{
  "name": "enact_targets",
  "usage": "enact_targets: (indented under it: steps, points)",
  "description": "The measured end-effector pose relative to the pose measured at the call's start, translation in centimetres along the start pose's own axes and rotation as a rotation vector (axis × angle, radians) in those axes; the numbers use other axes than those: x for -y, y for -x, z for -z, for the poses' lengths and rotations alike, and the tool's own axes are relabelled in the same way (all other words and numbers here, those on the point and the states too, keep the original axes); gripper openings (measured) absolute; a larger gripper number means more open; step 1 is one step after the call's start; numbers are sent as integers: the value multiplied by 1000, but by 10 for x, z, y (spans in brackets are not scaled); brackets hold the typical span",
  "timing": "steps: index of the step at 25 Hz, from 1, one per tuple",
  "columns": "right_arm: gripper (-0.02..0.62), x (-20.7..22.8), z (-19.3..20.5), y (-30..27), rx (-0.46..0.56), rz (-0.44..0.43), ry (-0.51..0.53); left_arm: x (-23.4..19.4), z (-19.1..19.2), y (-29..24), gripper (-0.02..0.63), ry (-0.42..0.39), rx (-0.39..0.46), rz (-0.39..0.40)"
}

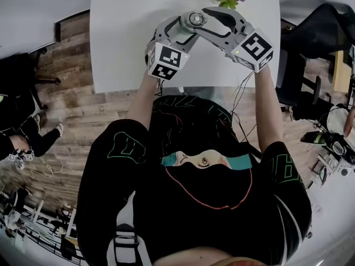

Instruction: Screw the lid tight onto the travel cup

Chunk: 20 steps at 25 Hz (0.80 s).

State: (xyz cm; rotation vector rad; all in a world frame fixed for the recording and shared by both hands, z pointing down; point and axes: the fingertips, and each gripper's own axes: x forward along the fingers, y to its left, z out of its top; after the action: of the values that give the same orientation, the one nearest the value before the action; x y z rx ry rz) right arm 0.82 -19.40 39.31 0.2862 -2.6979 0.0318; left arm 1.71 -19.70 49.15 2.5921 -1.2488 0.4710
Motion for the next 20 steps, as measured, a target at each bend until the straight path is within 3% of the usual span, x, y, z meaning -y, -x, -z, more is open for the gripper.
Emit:
enact_targets:
  steps: [3,9,14,20]
  points:
    - [238,5,-2,-2,-3,-63,1,0,0,0,319,2,-3,-2]
    - [238,-4,-3,-8,-17,-274,16,0,2,-1,319,6,-12,3]
    - [238,-1,6,-14,-54,-333,45,0,3,0,319,12,-12,-3]
    - [227,-2,8,-12,-2,-335,16,3,3,-2,321,10,-2,-4]
